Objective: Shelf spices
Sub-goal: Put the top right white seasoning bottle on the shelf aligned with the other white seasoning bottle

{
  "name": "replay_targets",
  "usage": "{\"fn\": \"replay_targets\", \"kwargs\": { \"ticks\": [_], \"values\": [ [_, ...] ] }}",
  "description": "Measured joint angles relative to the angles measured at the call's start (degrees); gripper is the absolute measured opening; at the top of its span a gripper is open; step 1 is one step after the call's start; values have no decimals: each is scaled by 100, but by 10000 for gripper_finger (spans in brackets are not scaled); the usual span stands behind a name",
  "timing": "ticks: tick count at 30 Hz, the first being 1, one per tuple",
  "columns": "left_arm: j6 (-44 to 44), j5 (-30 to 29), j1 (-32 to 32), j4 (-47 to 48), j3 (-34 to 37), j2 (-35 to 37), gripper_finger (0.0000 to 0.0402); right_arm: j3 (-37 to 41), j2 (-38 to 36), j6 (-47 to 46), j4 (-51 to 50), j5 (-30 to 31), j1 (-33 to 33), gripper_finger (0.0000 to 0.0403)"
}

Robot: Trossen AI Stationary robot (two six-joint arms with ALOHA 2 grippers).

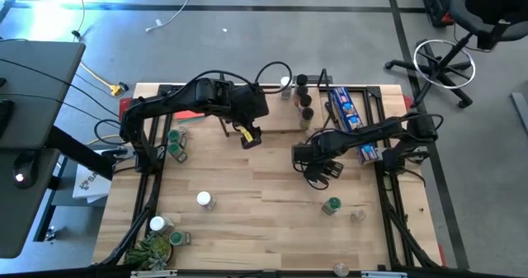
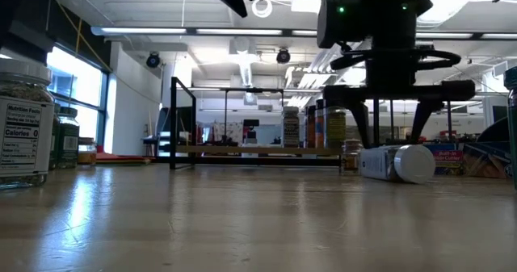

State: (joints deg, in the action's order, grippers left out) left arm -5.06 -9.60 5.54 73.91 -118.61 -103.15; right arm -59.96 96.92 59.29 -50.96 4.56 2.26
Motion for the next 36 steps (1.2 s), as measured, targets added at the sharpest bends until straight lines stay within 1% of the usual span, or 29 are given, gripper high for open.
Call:
{"fn": "replay_targets", "kwargs": {
  "ticks": [6,8,11,16,20,32,36],
  "values": [
    [-236,30,-2,-56,0,0,294,344,-17,117,668,25,0,259],
    [-274,31,-22,-52,0,0,294,434,-23,120,819,-77,-2,257],
    [-286,37,-62,-46,0,0,294,534,-30,108,1046,-350,-9,242],
    [-340,48,-156,-48,2,0,294,670,-32,118,1605,-877,-9,200],
    [-391,49,-222,-44,2,-2,294,722,-29,-37,1956,-1253,-2,188],
    [-450,7,-310,-43,4,-2,294,339,-93,-1238,1672,-1204,4,185],
    [-450,2,-310,-40,4,-2,294,189,-94,-1480,1480,-1196,6,200]
  ]
}}
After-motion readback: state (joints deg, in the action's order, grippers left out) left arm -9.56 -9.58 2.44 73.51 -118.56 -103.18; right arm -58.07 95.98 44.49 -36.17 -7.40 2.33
